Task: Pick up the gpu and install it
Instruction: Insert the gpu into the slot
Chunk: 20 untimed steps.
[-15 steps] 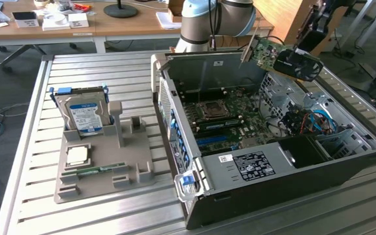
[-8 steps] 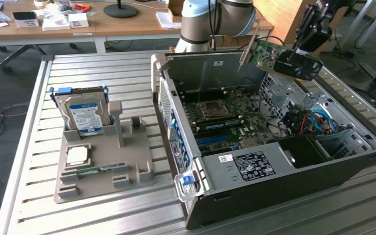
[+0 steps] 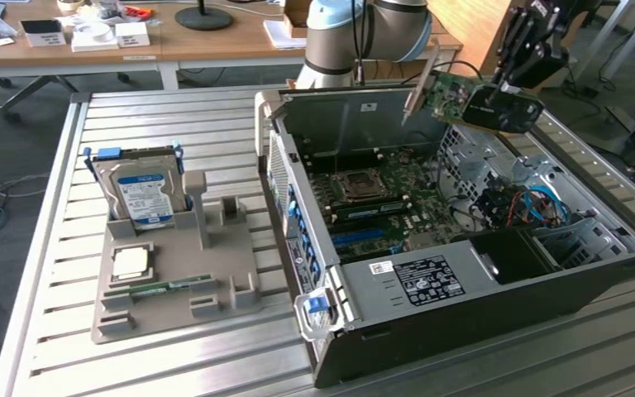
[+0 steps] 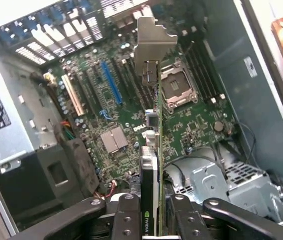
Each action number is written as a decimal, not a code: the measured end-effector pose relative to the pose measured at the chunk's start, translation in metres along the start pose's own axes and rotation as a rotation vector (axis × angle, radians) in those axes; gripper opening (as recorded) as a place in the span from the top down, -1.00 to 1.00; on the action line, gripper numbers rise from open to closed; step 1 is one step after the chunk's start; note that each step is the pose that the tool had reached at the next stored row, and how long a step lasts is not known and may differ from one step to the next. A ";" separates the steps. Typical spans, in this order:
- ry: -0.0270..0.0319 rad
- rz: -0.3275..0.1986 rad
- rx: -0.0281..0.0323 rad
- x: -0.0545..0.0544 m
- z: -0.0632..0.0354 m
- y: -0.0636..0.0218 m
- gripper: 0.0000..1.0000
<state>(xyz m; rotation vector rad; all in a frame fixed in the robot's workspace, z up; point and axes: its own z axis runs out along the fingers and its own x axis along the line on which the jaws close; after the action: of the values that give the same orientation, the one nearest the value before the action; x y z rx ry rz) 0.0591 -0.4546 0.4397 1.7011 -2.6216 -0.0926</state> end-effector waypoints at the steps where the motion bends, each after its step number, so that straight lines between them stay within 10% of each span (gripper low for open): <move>1: 0.0009 -0.017 -0.0003 0.000 0.0000 0.0000 0.47; 9: 0.0082 -0.143 -0.0027 0.000 0.0002 0.0000 0.47; 20: 0.0095 -0.165 -0.0032 0.000 0.0002 0.0000 0.47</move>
<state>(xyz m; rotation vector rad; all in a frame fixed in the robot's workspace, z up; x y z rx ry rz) 0.0591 -0.4546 0.4395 1.9086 -2.4686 -0.0901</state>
